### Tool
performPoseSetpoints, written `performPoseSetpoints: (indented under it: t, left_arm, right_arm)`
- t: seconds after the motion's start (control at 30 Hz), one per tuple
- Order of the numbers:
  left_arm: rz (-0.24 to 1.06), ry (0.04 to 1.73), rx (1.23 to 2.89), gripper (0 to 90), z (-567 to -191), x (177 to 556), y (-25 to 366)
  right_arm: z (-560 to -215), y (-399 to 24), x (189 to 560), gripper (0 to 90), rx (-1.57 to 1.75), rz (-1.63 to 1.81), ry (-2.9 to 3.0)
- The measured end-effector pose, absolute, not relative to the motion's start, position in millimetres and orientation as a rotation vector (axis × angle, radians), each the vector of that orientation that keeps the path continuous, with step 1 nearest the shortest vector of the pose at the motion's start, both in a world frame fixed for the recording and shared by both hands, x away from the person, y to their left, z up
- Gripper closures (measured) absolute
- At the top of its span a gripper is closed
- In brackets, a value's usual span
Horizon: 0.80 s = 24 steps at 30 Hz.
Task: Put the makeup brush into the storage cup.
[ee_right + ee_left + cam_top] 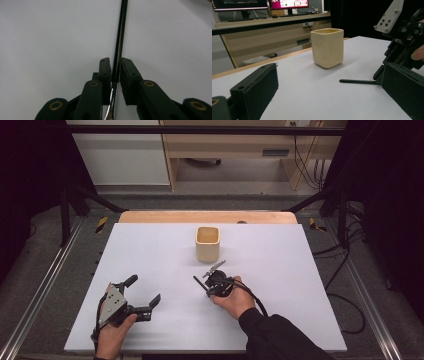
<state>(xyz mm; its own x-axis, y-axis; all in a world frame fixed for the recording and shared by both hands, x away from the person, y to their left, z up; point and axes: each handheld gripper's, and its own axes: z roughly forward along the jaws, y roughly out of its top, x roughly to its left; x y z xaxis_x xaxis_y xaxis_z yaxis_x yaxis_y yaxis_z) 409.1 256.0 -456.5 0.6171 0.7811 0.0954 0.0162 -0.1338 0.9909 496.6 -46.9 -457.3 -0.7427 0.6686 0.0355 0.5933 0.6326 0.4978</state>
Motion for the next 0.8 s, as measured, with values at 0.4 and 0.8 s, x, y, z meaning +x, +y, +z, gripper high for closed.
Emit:
performPoseSetpoints:
  t: [0.4, 0.8]
  left_arm:
    - [0.763, 0.674, 1.594, 0.6, -456, 410, 256]
    - [0.841, 0.632, 1.679, 0.5, -454, 404, 244]
  right_arm:
    - [-456, -45, 496, 84.0, 1.065, 0.748, 2.723]
    - [-439, -57, 495, 84.1, 0.986, 0.769, 2.777]
